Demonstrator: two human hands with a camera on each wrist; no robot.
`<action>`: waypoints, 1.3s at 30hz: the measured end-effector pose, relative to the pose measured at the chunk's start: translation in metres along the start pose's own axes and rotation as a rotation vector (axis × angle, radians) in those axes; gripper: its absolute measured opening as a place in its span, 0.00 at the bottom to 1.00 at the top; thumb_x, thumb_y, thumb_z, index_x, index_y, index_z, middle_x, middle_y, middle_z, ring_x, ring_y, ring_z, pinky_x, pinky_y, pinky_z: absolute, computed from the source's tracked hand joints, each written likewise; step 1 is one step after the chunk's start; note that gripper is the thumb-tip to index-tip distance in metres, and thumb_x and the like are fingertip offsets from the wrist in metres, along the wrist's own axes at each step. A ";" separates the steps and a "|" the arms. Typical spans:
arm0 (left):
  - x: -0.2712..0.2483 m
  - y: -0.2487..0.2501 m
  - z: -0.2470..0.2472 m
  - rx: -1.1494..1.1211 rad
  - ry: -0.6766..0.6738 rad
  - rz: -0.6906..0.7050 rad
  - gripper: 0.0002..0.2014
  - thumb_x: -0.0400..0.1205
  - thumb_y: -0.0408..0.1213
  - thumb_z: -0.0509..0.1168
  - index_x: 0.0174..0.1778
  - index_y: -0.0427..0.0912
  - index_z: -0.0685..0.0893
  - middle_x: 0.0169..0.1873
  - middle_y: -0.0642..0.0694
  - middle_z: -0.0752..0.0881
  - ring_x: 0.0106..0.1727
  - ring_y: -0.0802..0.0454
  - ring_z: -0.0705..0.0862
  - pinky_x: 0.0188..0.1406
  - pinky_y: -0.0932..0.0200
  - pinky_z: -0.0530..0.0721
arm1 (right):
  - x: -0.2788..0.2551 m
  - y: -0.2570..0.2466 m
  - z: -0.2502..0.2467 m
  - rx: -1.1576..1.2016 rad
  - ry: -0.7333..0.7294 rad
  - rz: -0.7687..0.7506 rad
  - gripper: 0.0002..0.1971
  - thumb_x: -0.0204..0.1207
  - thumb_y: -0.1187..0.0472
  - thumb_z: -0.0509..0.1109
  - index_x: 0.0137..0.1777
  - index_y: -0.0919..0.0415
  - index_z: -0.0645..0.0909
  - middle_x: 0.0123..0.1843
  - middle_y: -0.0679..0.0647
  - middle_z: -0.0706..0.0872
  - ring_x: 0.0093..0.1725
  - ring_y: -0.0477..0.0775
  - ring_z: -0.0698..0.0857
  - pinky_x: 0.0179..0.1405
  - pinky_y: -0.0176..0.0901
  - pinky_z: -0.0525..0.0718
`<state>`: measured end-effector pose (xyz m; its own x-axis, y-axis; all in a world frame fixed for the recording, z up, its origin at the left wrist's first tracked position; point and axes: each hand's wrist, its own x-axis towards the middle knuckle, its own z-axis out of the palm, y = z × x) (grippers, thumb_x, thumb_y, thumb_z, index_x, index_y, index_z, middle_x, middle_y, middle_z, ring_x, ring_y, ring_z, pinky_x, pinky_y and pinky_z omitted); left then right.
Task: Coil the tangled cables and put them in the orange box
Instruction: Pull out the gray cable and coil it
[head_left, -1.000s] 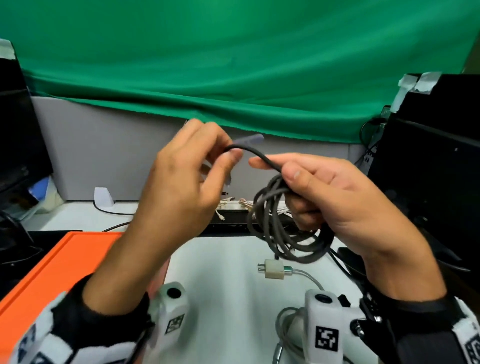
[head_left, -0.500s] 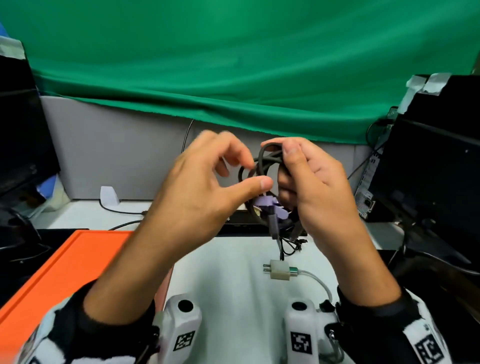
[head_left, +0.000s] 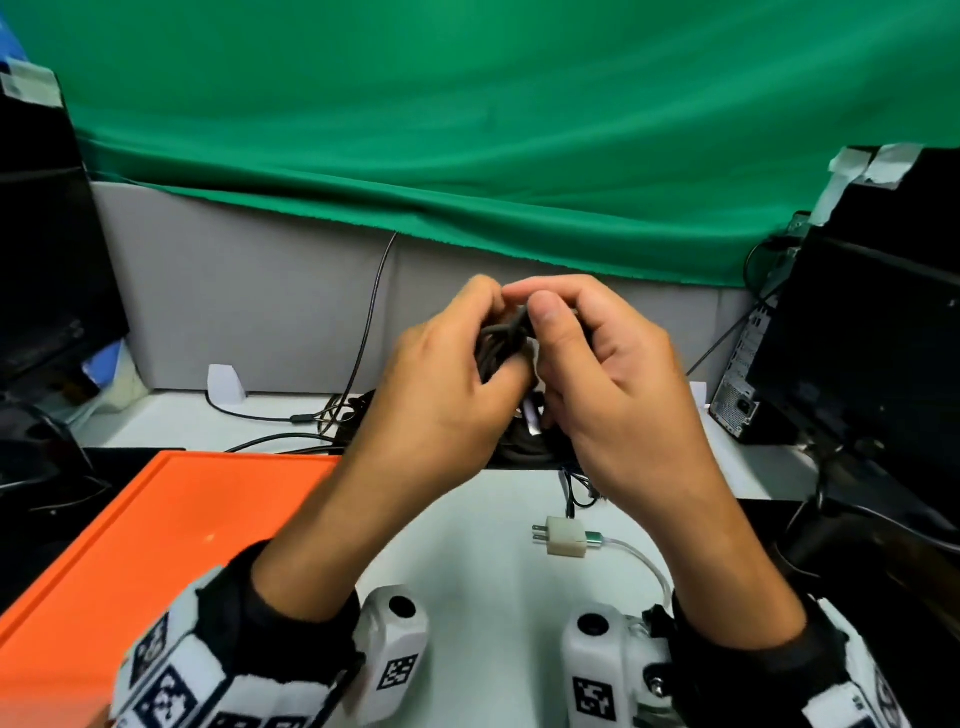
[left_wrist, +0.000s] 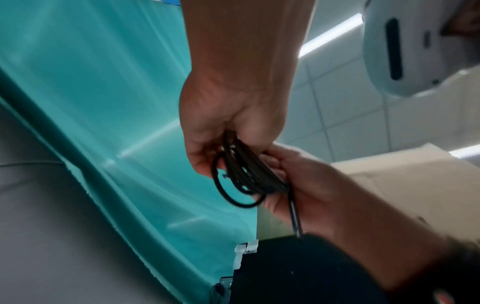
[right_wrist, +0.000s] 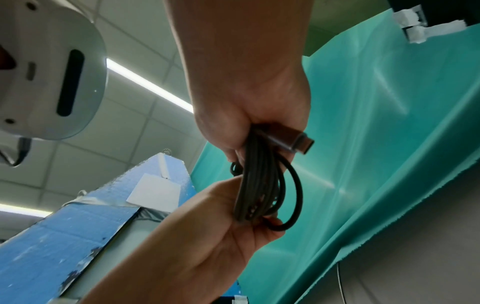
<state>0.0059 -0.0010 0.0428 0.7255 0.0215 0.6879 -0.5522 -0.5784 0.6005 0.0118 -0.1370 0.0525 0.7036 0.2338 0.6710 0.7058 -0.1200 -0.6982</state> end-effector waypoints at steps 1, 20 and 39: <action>-0.001 0.000 0.003 0.053 0.082 0.026 0.06 0.82 0.36 0.66 0.45 0.46 0.74 0.28 0.55 0.79 0.31 0.61 0.77 0.28 0.67 0.74 | -0.002 -0.001 0.002 -0.017 -0.007 -0.001 0.09 0.90 0.57 0.62 0.59 0.52 0.85 0.36 0.36 0.87 0.33 0.41 0.85 0.35 0.36 0.81; 0.000 -0.006 -0.010 0.111 -0.225 0.268 0.09 0.85 0.44 0.59 0.45 0.43 0.78 0.35 0.51 0.79 0.38 0.51 0.78 0.38 0.48 0.77 | 0.006 -0.006 -0.024 0.341 -0.154 0.329 0.09 0.82 0.52 0.67 0.49 0.57 0.73 0.21 0.44 0.66 0.19 0.46 0.59 0.20 0.41 0.74; 0.012 -0.019 -0.045 0.020 -0.394 0.086 0.23 0.83 0.62 0.56 0.39 0.43 0.74 0.30 0.45 0.74 0.32 0.49 0.73 0.35 0.43 0.75 | 0.006 0.002 -0.046 0.179 -0.284 0.205 0.19 0.80 0.59 0.73 0.71 0.54 0.82 0.50 0.52 0.92 0.50 0.49 0.91 0.56 0.42 0.86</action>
<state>0.0067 0.0467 0.0583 0.7812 -0.3400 0.5236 -0.6124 -0.5804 0.5367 0.0209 -0.1797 0.0668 0.7596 0.4835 0.4351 0.5099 -0.0273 -0.8598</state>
